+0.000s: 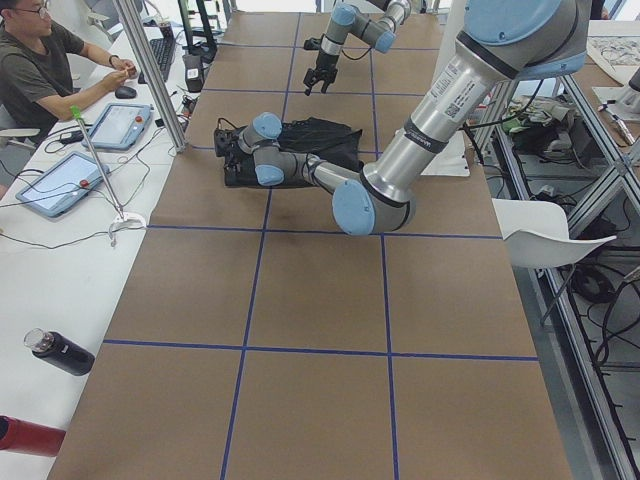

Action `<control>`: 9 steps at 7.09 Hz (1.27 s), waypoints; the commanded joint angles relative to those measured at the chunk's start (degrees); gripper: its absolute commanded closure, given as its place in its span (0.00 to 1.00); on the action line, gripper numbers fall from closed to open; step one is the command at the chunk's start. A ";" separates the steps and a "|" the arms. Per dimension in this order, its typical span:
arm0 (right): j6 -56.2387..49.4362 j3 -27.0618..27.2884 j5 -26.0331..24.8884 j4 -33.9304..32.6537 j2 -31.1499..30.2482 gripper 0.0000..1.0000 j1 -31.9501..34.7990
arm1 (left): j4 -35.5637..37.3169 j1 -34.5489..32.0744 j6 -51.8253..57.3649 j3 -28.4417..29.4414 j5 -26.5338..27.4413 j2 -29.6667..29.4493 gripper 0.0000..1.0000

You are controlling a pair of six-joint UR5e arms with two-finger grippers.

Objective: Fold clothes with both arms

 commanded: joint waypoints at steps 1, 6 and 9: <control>-4.22 -3.91 1.19 0.23 4.26 0.12 -2.33 | 0.10 -0.63 1.22 -16.74 -3.92 13.57 0.00; 0.03 -3.83 -5.91 1.36 -2.66 0.13 -14.10 | 6.95 -0.63 1.04 -22.54 -4.80 14.96 0.00; 6.35 -3.92 -7.93 1.63 -3.73 0.09 -17.18 | 7.30 -0.63 0.78 -22.72 -4.63 14.87 0.00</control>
